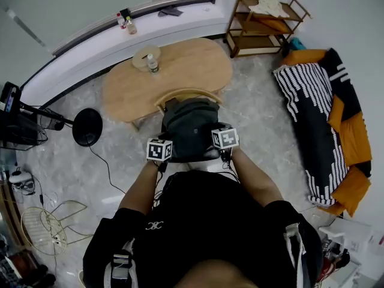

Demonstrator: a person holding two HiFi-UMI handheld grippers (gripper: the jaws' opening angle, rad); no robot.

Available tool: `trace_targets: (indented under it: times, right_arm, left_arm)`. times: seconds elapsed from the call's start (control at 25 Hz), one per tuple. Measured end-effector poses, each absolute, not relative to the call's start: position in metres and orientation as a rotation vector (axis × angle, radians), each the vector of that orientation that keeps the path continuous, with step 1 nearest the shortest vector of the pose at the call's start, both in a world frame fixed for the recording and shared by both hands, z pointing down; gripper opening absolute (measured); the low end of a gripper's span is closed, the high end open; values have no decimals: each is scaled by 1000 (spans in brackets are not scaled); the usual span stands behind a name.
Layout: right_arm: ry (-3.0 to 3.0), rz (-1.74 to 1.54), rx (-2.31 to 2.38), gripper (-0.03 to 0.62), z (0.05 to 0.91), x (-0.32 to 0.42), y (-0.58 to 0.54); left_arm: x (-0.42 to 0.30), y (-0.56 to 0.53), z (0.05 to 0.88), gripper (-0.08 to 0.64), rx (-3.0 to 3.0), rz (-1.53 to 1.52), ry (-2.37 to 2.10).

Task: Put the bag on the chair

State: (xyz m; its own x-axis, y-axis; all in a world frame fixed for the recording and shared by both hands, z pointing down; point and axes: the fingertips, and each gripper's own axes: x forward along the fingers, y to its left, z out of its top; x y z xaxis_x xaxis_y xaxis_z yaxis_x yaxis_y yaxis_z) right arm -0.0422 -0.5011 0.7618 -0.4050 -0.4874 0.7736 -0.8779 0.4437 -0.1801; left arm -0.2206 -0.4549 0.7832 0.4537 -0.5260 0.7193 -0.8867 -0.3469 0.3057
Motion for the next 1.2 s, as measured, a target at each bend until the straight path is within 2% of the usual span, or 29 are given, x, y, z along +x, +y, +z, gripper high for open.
trace_targets:
  times: [0.44, 0.6, 0.64, 0.72, 0.76, 1.0, 1.12, 1.2]
  right_arm:
    - [-2059, 757, 1173, 81, 775, -46, -521]
    - [-1999, 772, 1218, 111, 775, -45, -538]
    - [-1979, 783, 1217, 139, 776, -44, -540]
    - [-1953, 788, 1198, 216, 780, -40, -539]
    - [-1956, 785, 1197, 241, 781, -37, -538]
    - [-2140, 775, 1305, 232, 750, -39, -543]
    - [-2248, 716, 1298, 195, 715, -50, -544]
    - [-2318, 640, 1276, 168, 687, -57, -541]
  left_arm:
    - [-228, -474, 788, 112, 1989, 633, -1196]
    - [-236, -493, 791, 132, 1941, 621, -1221]
    - [-239, -498, 790, 153, 1920, 619, -1252]
    - [-243, -507, 782, 247, 1901, 603, -1321]
    - [-245, -510, 777, 250, 1901, 594, -1347]
    - [-260, -504, 750, 253, 1944, 582, -1451]
    - [-265, -496, 726, 247, 1966, 526, -1514]
    - [-265, -492, 697, 172, 2011, 491, -1576]
